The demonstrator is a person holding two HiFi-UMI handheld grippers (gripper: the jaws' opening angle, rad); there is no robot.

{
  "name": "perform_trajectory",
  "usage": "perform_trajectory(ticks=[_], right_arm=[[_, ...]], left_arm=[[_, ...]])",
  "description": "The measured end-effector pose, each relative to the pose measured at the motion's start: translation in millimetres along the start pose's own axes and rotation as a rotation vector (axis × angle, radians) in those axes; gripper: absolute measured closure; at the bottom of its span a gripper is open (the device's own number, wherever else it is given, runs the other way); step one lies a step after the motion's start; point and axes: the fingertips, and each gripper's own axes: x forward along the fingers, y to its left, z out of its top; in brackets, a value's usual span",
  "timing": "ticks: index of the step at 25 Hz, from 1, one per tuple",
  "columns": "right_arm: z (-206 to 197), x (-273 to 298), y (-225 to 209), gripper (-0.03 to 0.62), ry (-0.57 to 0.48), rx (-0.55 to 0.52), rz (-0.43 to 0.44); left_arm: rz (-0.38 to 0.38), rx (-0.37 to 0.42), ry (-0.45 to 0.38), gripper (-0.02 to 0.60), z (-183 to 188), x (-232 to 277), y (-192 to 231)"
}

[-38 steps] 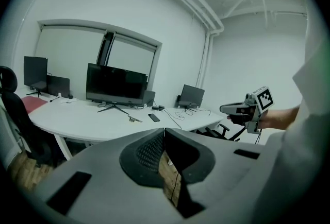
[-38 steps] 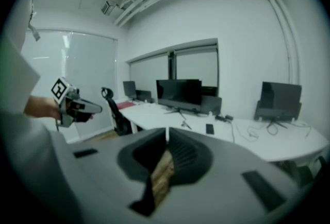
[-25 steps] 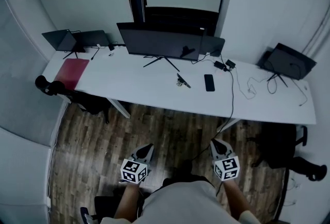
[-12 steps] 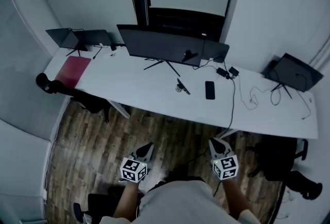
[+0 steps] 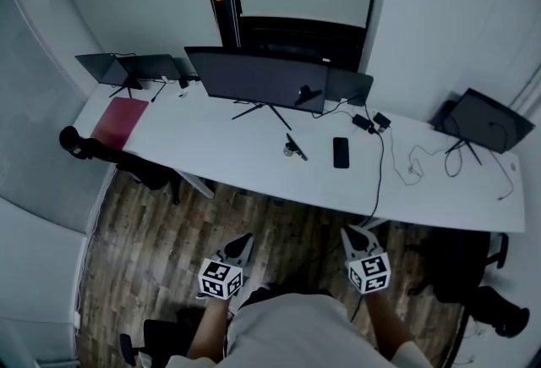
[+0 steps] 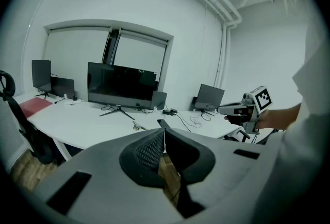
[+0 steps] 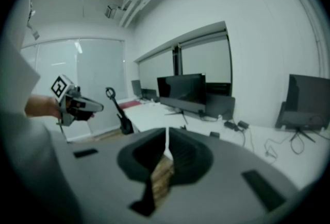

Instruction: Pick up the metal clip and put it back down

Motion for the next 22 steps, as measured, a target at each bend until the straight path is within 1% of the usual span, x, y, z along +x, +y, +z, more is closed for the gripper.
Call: perform_trajectory(ticks=[5, 11, 18, 22], right_arm=[[3, -1, -9, 0.559, -0.005, 0.005, -0.012], [4, 5, -15, 0.559, 0.013, 0.014, -0.028], [9, 30, -24, 0.559, 0.024, 0.013, -0.068], [15, 50, -30, 0.559, 0.037, 0.022, -0.085]], left_arm=[[-0.008, 0.009, -0.004, 0.548, 7, 9, -4], [-0.026, 0.003, 0.003, 0.548, 11, 22, 3], [-0.073, 0.009, 0.007, 0.548, 20, 54, 27], [-0.093, -0.005, 0.021, 0.548, 33, 79, 49]])
